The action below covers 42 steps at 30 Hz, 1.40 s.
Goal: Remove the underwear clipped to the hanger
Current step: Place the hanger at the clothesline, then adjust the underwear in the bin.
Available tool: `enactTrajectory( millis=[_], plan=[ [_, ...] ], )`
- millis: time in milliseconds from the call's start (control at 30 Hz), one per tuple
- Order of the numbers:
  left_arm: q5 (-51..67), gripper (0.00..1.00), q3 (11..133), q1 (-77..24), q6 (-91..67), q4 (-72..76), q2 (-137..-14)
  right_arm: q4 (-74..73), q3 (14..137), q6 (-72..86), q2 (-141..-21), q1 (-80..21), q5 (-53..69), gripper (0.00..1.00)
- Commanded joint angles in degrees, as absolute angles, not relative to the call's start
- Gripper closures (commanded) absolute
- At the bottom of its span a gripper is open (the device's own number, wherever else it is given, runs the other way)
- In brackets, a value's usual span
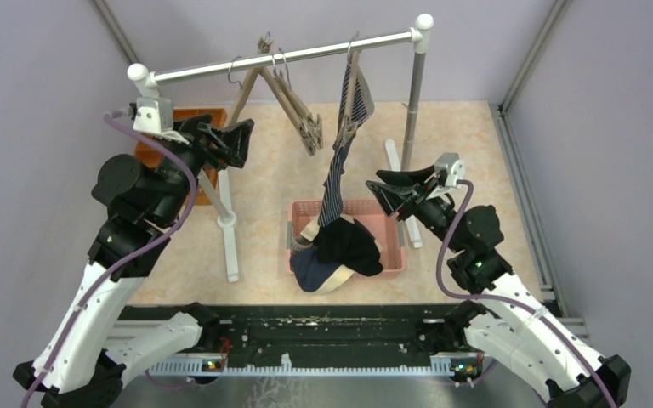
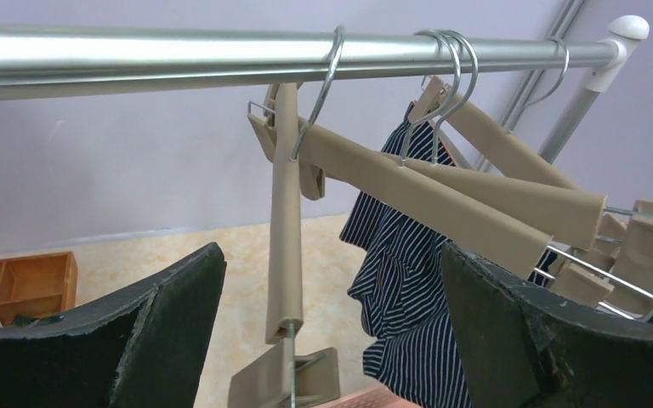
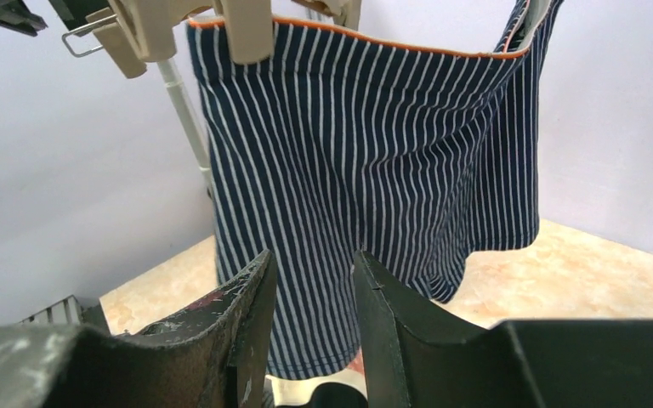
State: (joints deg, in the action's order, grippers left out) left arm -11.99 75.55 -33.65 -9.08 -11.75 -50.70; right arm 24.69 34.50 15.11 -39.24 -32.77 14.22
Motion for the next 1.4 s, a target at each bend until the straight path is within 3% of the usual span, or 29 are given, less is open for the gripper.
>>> enactTrajectory(
  millis=[0, 167, 467, 633, 933, 1367],
  plan=[
    [-10.6, 0.0, 76.8, -33.7, -9.3, -12.7, -51.5, 22.9, 37.0, 13.5, -40.5, -32.5, 16.2, 0.6],
    [-7.0, 0.0, 77.6, -33.7, -12.1, -19.5, -49.5, 12.8, 39.7, 9.9, -43.4, -34.0, 21.6, 0.6],
    [-7.4, 0.0, 75.1, -33.7, -12.1, -24.9, -42.9, -4.1, 36.9, 4.7, -43.2, -48.0, 14.2, 0.62],
    [-4.1, 0.0, 72.8, -33.7, -12.7, -27.5, -40.9, -2.3, 34.2, 8.3, -44.3, -55.7, 12.3, 0.64],
    [0.9, 0.0, 68.2, -33.8, -12.8, -28.1, -37.9, -0.6, 31.5, 11.8, -53.3, -70.2, -1.9, 0.7],
    [2.5, 0.0, 65.0, -33.7, -13.8, -31.5, -32.4, 6.1, 33.3, 10.9, -60.8, -73.7, -9.1, 0.7]
  ],
)
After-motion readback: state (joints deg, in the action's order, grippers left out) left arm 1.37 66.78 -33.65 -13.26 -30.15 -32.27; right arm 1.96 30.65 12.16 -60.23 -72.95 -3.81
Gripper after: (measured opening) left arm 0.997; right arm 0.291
